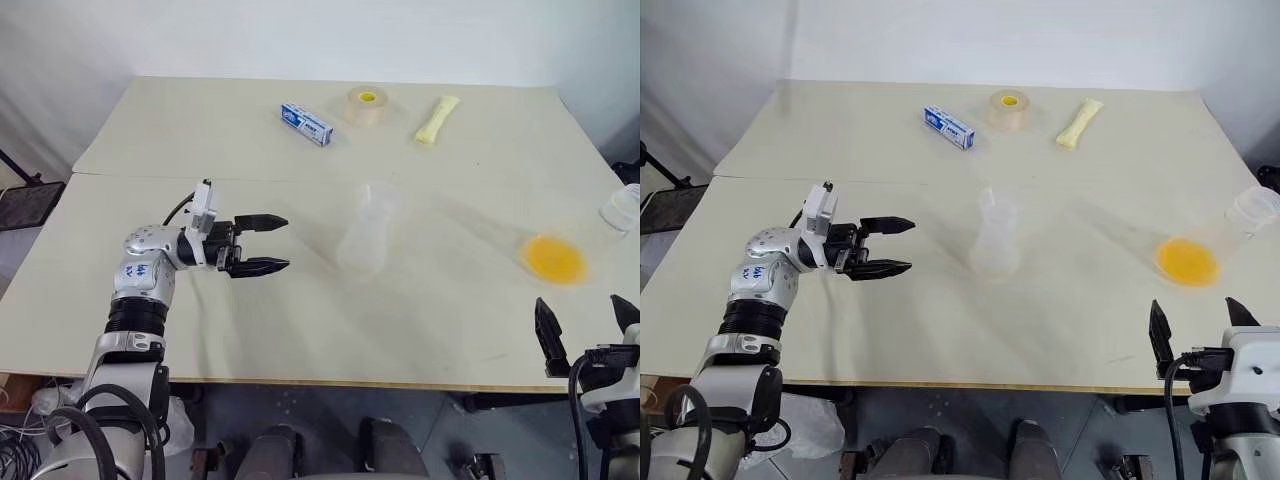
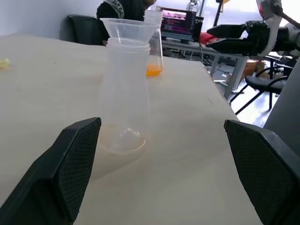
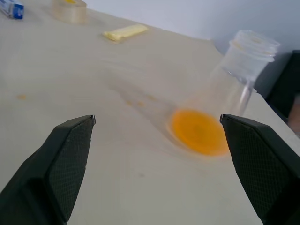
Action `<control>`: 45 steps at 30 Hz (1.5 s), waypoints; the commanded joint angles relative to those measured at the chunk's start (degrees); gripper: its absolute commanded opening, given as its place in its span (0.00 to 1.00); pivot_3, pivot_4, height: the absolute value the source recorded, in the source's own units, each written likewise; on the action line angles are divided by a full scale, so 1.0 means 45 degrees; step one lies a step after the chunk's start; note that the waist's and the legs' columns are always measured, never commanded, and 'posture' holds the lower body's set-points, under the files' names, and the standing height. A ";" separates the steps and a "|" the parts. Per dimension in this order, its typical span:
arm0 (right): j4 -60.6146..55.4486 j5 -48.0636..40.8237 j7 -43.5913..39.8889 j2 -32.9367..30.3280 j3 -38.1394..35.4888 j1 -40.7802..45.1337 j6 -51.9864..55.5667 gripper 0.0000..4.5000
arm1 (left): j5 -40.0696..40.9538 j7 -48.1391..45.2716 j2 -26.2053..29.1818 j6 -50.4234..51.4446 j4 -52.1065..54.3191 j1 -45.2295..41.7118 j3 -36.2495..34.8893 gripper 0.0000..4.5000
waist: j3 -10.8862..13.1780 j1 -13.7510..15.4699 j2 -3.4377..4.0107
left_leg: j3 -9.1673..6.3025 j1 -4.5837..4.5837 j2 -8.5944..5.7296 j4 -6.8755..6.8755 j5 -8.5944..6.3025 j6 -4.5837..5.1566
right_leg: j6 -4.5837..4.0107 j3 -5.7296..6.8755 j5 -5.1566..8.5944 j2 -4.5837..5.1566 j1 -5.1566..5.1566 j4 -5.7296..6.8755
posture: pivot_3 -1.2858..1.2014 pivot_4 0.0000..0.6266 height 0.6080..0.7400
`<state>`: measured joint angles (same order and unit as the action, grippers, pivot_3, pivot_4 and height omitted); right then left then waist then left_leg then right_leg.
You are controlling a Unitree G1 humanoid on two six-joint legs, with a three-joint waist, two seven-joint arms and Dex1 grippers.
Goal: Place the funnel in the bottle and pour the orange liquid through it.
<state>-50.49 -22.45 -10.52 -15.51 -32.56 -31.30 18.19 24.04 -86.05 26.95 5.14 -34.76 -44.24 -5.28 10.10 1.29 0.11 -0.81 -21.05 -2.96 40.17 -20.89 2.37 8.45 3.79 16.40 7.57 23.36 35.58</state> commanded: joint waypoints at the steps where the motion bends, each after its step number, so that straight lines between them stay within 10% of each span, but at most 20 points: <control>1: 0.0305 -0.0047 0.0437 -0.0310 -0.0723 0.0732 0.0219 1.00 | 0.0502 -0.0796 -0.0275 -0.0492 0.0547 0.0139 -0.0033 0.99 | -0.0001 -0.0002 -0.0002 | 0.0002 0.0000 0.0000 0.0001 0.0000 0.0001 | 0.0000 -0.0006 0.0000 0.0000 0.0001 0.0003 | 0.52 0.24 1.00; 45: 1.5883 0.0772 -0.2505 -0.5729 -0.0261 1.1868 -0.3395 1.00 | 0.1943 0.1524 -0.0800 0.0465 0.4802 0.2565 -0.0359 0.99 | -0.0027 -0.0134 0.0044 | 0.0048 -0.0010 0.0012 -0.0012 0.0008 0.0014 | -0.0001 -0.0026 0.0000 0.0013 0.0011 -0.0032 | 0.52 0.24 1.00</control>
<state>20.60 -19.33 -21.48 -39.46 -33.45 21.18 4.71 31.37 -79.43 23.05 7.47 -14.54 -32.35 -6.22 9.98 0.69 0.31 -0.59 -21.10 -2.91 40.12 -20.85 2.43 8.45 3.67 16.40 7.62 23.41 35.42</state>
